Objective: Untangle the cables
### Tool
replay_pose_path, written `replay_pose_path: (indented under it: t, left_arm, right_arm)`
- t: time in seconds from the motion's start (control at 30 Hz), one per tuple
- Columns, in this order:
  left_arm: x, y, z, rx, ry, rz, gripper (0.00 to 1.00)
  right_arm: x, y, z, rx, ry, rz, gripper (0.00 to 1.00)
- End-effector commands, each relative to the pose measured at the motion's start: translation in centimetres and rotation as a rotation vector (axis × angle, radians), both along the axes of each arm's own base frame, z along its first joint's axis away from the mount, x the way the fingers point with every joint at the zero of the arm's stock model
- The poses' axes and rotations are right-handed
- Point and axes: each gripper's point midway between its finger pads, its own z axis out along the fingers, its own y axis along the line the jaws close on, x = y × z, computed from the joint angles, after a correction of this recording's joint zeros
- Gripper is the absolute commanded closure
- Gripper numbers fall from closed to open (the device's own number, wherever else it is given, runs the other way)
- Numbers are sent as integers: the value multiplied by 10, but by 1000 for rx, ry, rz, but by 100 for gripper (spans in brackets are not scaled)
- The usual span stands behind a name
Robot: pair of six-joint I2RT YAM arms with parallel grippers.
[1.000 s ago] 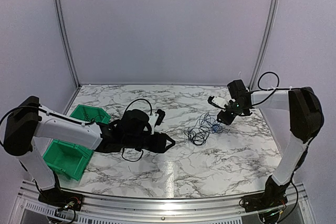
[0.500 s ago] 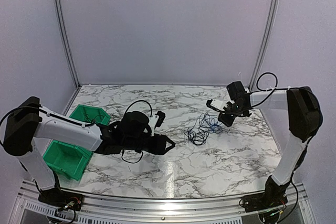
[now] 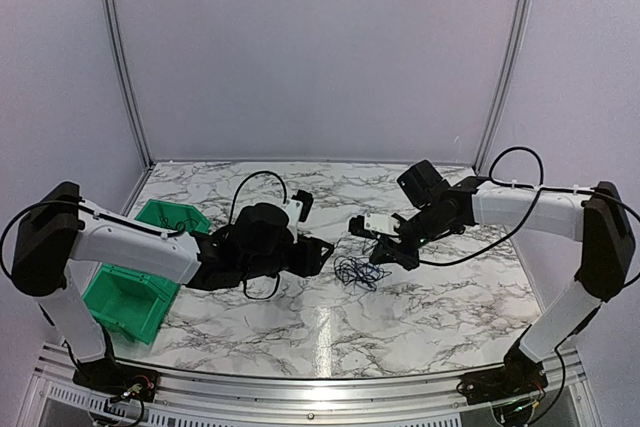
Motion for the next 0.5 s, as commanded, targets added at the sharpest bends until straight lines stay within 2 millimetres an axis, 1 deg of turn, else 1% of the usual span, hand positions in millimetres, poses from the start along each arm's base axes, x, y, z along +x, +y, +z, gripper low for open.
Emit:
replay_pose_path:
  t: [0.0,0.07,0.13,0.2,0.27,0.33,0.37,0.47]
  left_arm:
    - [7,-24,18,-68,-61,-37,39]
    - [1,-29,21,-115,-60,-72,39]
    - [-4,-29,26,-160,-71,-101,39]
    - [-13,-29,36,-213,-96,-143,41]
    - [-27,-22,54,-282,-159,-189,42]
    - [-42,-13,67,-329,-234,-238,42]
    - [-45,-10,68,-328,-255,-245,42]
    - [-49,-14,64,-299,-284,-287,40]
  right_arm:
    - [-23,16,37,96,104,70,100]
    - [-23,19,54,122,102,76,100]
    - [-23,22,71,151,89,78,100]
    - [-21,23,83,170,79,65,100]
    - [-21,24,88,175,76,63,100]
    - [-21,23,89,177,72,62,100]
    - [-21,23,89,177,70,63,100]
    - [-24,23,93,187,69,75,100]
